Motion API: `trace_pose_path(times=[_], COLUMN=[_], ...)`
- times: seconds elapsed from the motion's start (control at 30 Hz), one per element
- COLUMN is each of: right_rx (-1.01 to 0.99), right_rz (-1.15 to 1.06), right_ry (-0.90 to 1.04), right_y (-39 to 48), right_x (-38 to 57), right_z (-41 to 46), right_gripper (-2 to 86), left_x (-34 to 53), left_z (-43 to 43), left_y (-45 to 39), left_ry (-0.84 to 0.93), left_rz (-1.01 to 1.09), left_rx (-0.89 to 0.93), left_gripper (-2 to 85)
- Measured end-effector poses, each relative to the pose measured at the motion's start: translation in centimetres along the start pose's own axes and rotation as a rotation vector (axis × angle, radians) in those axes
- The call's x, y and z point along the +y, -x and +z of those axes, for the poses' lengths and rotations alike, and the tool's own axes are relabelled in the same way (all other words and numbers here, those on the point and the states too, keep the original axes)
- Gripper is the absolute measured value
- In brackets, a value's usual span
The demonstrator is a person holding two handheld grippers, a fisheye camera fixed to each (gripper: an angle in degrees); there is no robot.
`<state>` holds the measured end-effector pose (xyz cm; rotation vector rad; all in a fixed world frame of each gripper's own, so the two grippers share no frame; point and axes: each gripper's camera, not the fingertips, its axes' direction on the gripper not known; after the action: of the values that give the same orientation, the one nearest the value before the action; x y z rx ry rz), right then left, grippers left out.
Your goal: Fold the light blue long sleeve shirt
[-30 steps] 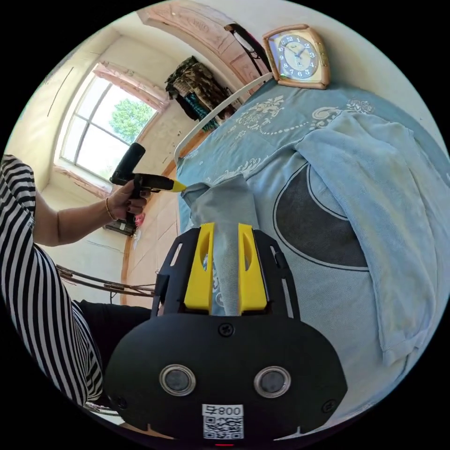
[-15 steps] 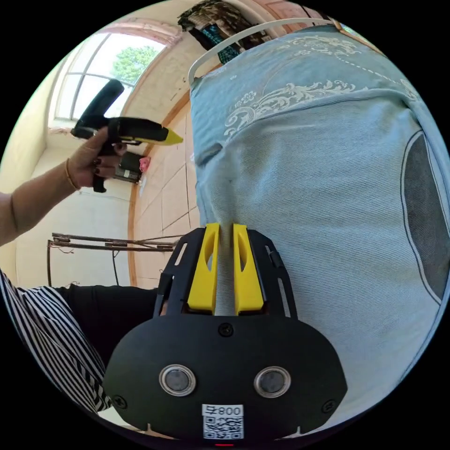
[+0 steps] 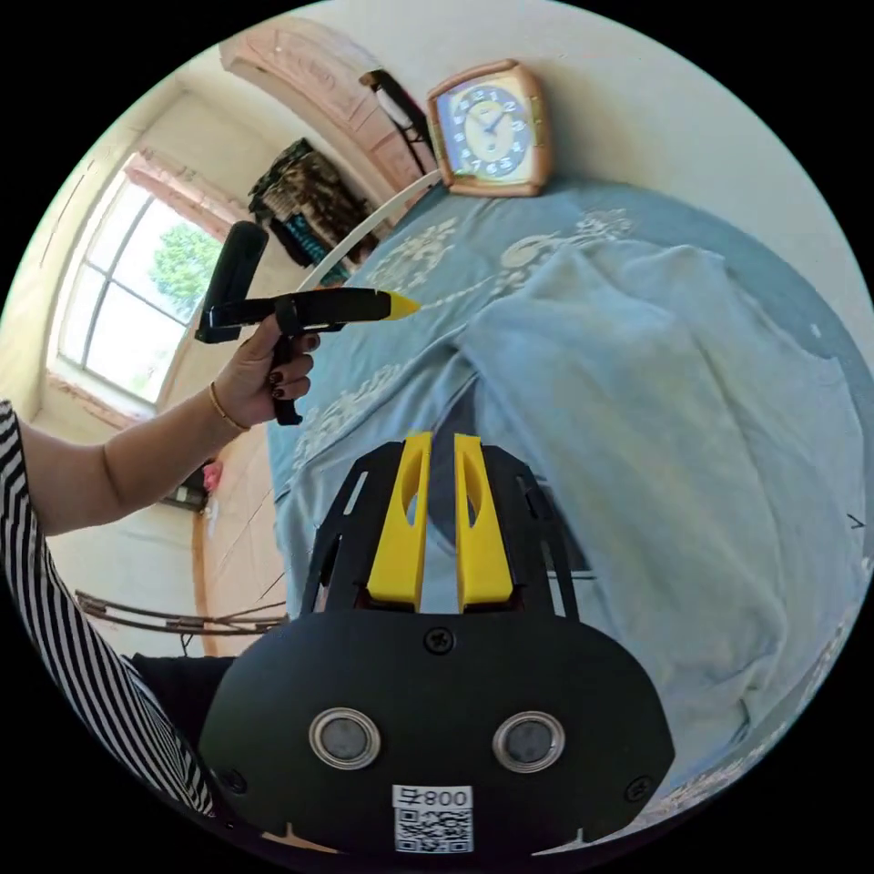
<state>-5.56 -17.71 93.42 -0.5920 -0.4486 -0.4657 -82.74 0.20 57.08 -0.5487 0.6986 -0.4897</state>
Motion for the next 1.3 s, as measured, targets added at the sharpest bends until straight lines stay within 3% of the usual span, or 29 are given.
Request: trace_pose_path(times=[0.1, 0.2, 0.23, 0.33, 0.47, 0.57, 0.63, 0.83, 1.1, 1.3], right_rx=[0.14, 0.199, 0.143, 0.098, 0.176, 0.227, 0.129, 0.139, -0.009, -0.022], right_rz=[0.103, 0.175, 0.182, 0.182, 0.212, 0.305, 0.34, 0.325, 0.754, 1.005], right_ry=[-0.081, 0.055, -0.03, -0.027, -0.107, -0.043, -0.053, -0.058, 0.049, 0.088], right_y=[-4.4, -8.1, -8.7, -9.4, -10.0, -12.6, -14.5, -16.4, -18.3, -17.6], right_x=[0.8, 2.4, 3.5, 6.1, 13.0, 17.6, 19.5, 25.7, 44.4, 55.1], right_z=[-2.5, -0.6, -1.9, -4.5, -10.4, -11.8, -12.5, -19.2, -26.9, -31.0], right_gripper=[2.1, 0.9, 0.6, 0.3, 0.2, 0.3, 0.4, 1.8, 8.0, 8.4], left_x=[-4.8, -7.1, -7.4, -7.8, -6.5, -5.8, -6.0, -6.3, 1.3, 6.0], left_z=[3.9, 8.2, 9.1, 8.4, 6.8, 8.1, 10.3, 8.0, 2.1, -0.3], left_y=[-2.7, -3.5, -3.1, -2.9, -5.1, -6.3, -6.1, -6.8, -2.7, -0.8], left_ry=[0.015, 0.125, 0.132, 0.089, 0.012, 0.061, 0.172, 0.132, 0.357, 0.546], left_rz=[0.109, 0.146, 0.131, 0.036, 0.103, 0.143, 0.13, 0.125, -0.199, -0.401], left_rx=[-0.054, -0.317, -0.318, -0.232, -0.086, -0.081, -0.123, -0.081, -0.158, -0.332], left_gripper=[1.1, 0.4, 0.3, 0.2, 0.2, 0.3, 0.3, 1.4, 10.7, 12.5])
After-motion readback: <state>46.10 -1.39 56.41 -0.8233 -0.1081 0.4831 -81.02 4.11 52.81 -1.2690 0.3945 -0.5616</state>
